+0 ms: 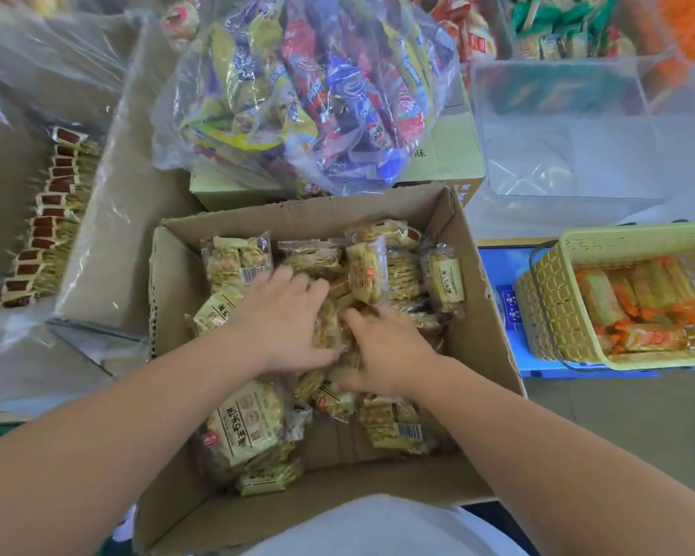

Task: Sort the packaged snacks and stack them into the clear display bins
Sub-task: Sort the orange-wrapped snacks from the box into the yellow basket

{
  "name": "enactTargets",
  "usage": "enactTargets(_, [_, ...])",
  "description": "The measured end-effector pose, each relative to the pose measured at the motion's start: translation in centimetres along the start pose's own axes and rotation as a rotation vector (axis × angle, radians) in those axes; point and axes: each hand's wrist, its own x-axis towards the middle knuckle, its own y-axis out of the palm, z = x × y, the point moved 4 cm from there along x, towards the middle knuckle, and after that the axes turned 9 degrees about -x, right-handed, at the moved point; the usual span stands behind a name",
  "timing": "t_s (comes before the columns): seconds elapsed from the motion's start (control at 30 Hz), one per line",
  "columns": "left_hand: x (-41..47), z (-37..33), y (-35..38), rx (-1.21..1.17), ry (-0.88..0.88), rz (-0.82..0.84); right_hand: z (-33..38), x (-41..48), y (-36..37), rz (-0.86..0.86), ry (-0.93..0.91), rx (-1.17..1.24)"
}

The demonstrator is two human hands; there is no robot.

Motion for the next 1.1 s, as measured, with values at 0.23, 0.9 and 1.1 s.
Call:
enactTargets(0.23, [3.6,-1.0,0.9,0.031,0.202,0.18,0.1,-3.8,-1.4,0.33,-0.255,-0.208])
enactTargets(0.9, [-3.6,-0.8,0.8,-0.007,0.076,0.281,-3.1,5.3,-4.0,0.068,0.098,-0.437])
enactTargets(1.1, [0.5,0.1,-0.7,-0.286,-0.103,0.23,-1.6,1.0,-4.7,0.152,-0.076,-0.484])
